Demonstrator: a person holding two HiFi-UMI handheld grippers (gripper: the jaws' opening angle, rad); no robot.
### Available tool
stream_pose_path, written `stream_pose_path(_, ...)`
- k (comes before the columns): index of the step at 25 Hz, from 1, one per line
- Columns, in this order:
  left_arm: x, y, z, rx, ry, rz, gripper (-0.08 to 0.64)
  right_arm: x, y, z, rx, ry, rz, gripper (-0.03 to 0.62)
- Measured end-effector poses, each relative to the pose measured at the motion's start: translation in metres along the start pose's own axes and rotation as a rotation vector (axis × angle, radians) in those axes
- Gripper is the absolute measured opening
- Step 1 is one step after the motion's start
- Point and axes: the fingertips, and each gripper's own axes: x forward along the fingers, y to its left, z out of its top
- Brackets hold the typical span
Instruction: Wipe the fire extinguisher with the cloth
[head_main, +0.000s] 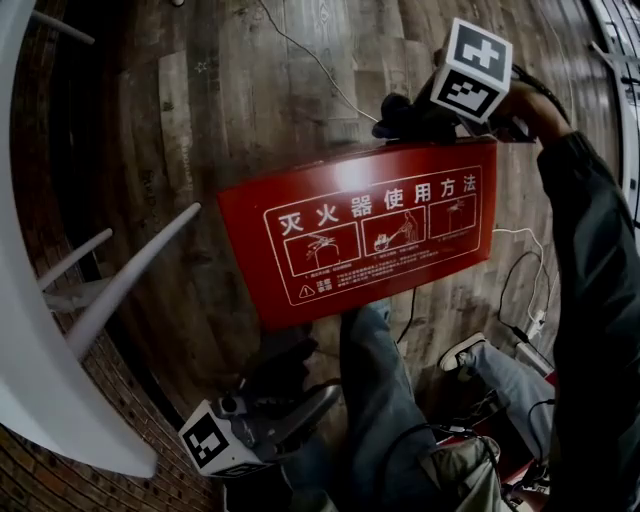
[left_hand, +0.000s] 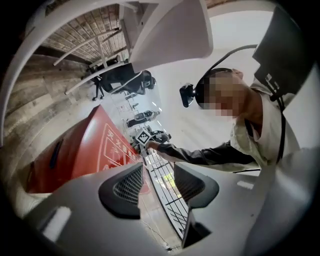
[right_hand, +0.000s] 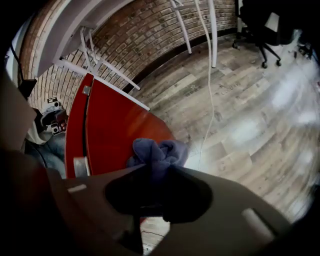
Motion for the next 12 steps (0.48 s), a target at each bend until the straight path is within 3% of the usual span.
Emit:
stream_pose_path(2,0.015,-0.016,-0.014,0.008,0.046,-0.061,0.162,-0.015,-0.016,-0.031,0.058,-0.066,-0.025,0.114)
stream_pose_path(4,0.029,-0.025,-0.028,0.022,0.067,-0.077,0.156,-0.027,-0.027,-0.058,0.162,-0.212,-0.006,0.114)
stream_pose_path(7,0.045,-0.024,-0.042,0.043,0.069,-0.024,0.157,-0.027,-0.018,-0.094,0.283,-0.445,0.070,0.114)
stream_pose_path(12,0.076,-0.011,-0.047,0.100,0.028,0.100,0.145,0.041,0.046,-0.144,0.335,-0.609,0.146,0.114)
